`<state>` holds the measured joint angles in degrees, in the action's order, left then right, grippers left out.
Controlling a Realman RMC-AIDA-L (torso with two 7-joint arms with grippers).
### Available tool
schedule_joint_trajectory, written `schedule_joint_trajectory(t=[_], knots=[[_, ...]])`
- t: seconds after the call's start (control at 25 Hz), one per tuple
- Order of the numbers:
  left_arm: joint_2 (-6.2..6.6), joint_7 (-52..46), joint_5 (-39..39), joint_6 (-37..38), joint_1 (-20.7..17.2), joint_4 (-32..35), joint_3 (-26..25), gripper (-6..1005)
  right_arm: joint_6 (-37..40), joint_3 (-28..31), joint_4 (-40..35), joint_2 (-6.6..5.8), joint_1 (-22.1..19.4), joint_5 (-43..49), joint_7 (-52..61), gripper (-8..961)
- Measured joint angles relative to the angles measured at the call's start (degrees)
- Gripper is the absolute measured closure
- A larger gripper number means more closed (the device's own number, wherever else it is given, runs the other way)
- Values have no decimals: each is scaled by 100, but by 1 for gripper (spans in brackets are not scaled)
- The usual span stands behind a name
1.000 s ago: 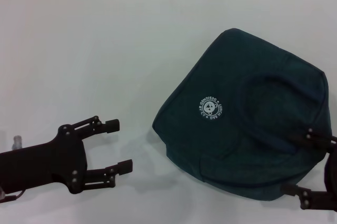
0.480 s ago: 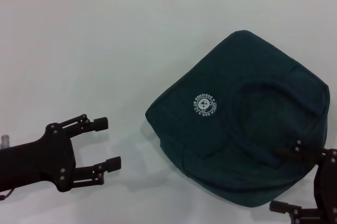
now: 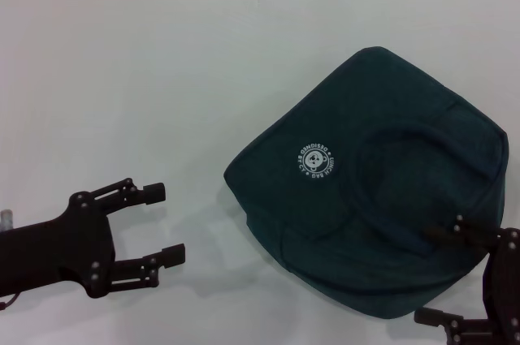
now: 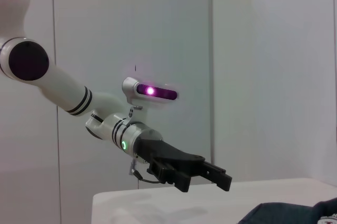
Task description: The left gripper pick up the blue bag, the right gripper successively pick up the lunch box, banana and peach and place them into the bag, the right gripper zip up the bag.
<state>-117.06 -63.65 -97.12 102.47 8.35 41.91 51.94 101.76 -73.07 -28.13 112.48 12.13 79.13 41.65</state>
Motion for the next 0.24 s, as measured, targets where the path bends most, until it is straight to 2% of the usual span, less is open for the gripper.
schedule_joint_trajectory(t=[0.24], knots=[[0,6,-39,8,36,1,1,138,-30,3,0,8,4,-1,0,96]])
